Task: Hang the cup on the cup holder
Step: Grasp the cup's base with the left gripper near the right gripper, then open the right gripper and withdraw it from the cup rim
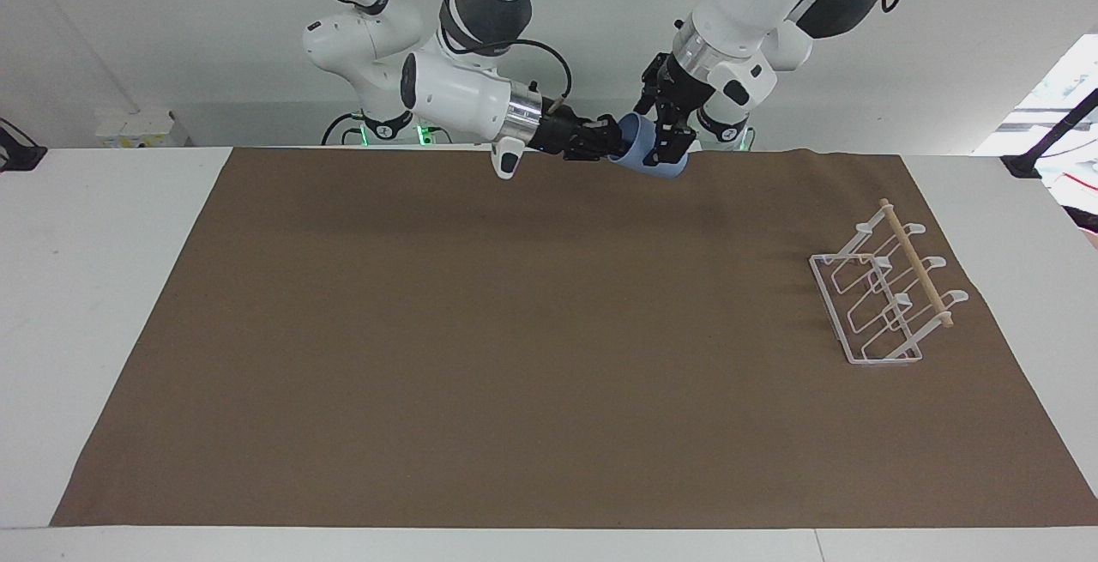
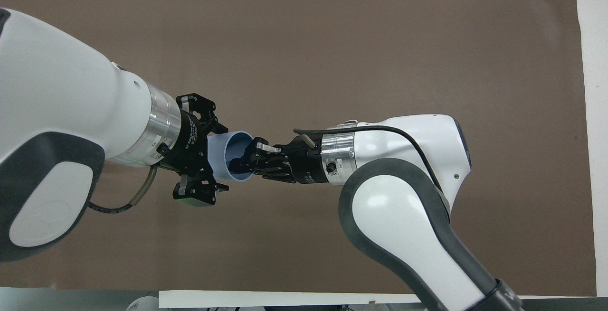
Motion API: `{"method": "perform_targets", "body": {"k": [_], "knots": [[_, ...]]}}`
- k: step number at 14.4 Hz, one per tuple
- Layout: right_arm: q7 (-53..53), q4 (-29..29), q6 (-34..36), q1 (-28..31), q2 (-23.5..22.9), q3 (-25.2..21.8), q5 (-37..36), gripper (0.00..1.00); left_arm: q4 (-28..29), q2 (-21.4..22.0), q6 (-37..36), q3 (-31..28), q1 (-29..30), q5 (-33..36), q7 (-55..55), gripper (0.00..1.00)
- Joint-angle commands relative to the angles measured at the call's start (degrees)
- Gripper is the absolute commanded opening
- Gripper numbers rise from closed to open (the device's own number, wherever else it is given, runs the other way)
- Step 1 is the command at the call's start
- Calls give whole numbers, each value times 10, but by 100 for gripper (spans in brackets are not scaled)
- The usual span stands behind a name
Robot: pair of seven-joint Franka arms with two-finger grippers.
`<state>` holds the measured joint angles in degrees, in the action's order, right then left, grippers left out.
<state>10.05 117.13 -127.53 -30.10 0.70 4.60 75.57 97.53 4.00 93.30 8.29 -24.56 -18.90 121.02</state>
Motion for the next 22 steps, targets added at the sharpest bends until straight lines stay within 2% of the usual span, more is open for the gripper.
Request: {"method": "perform_targets", "body": {"k": [1, 2, 6, 7, 8, 9, 10, 11, 18, 19, 20, 22], "knots": [[6, -2, -7, 2, 4, 1, 14, 0, 64, 39, 33, -3, -14, -11, -3, 94], [6, -2, -7, 2, 4, 1, 14, 0, 65, 39, 35, -3, -14, -11, -5, 88], [6, -2, -7, 3, 4, 1, 14, 0, 77, 43, 55, -2, -14, -11, -8, 87], [6, -2, -7, 2, 4, 1, 14, 0, 82, 46, 57, -1, -14, -11, -15, 75], [6, -2, -8, 3, 4, 1, 13, 0, 83, 47, 55, -2, -15, -11, -24, 50], [6, -2, -8, 2, 4, 1, 13, 0, 84, 48, 52, -1, -27, -11, -51, 20], [6, -2, -8, 2, 4, 1, 13, 0, 85, 50, 50, -1, -28, -12, -67, 5], [6, -2, -8, 2, 4, 1, 13, 0, 84, 50, 50, -1, -29, -12, -74, 0], [6, -3, -8, 2, 4, 1, 12, 0, 75, 47, 29, -1, -26, -13, -66, 0], [7, -2, -10, 2, 4, 1, 12, 17, 75, 47, 29, -1, -26, -13, -66, 0], [3, -3, -11, 1, 4, 1, 12, 99, 75, 47, 29, -2, -26, -13, -66, 0], [6, -6, -11, 1, 4, 1, 9, 100, 74, 47, 20, -2, -24, -13, -66, 0]]}}
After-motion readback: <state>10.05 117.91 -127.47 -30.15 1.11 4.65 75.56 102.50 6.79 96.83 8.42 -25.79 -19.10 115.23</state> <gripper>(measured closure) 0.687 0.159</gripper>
